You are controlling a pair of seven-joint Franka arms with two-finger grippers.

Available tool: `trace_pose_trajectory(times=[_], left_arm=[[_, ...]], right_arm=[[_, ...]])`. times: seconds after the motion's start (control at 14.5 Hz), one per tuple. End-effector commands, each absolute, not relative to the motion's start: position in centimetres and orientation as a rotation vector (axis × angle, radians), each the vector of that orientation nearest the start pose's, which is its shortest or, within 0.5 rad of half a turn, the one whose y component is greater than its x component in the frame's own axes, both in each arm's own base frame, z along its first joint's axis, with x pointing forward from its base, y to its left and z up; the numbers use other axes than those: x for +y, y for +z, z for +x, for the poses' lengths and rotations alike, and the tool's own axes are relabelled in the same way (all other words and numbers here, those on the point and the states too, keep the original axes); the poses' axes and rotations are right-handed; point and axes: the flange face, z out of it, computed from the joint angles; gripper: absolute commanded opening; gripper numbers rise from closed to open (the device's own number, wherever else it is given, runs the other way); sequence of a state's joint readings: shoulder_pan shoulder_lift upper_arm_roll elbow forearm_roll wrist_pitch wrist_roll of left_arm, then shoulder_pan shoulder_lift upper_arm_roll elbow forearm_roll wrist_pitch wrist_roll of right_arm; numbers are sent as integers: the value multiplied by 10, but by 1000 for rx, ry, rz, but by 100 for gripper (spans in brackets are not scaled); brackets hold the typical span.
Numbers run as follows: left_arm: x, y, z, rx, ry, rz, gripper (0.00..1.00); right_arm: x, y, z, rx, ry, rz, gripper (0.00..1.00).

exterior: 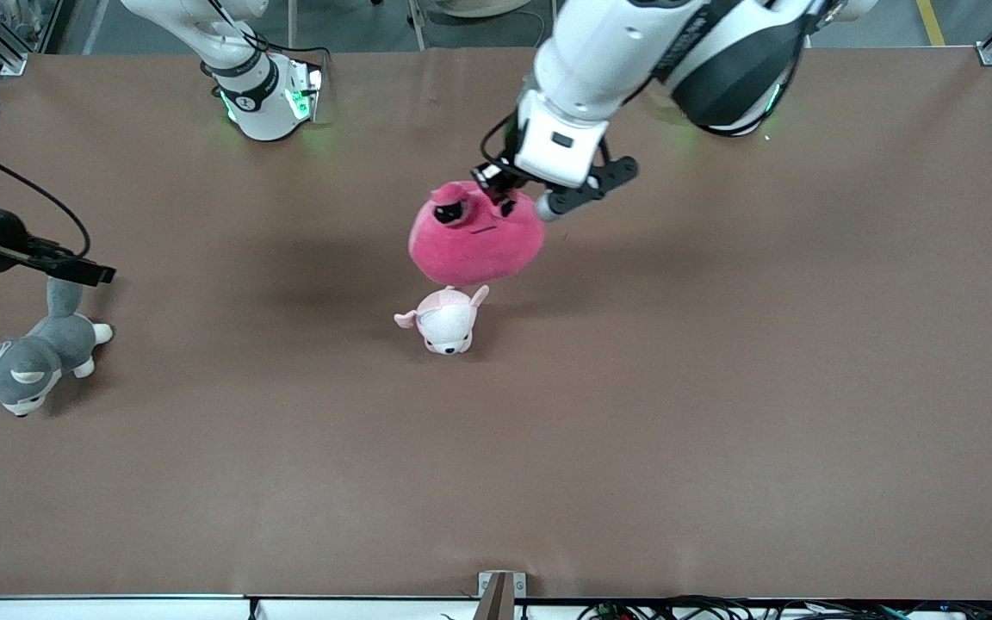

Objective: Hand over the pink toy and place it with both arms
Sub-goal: 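Lift the pink plush with the left gripper toward the right gripper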

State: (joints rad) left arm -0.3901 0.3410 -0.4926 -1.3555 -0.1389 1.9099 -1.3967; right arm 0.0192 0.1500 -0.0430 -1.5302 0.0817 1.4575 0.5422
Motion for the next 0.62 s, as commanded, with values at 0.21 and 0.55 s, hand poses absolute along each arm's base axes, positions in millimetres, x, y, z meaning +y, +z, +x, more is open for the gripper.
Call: trace_pose_trajectory(times=[0.21, 0.55], left_arm=[[-537, 554, 438, -965, 363, -3340, 2], [-544, 549, 432, -964, 377, -3329, 2]], right_arm=[[139, 584, 529, 1345, 411, -2783, 100], [248, 576, 499, 1562, 350, -2677, 100]])
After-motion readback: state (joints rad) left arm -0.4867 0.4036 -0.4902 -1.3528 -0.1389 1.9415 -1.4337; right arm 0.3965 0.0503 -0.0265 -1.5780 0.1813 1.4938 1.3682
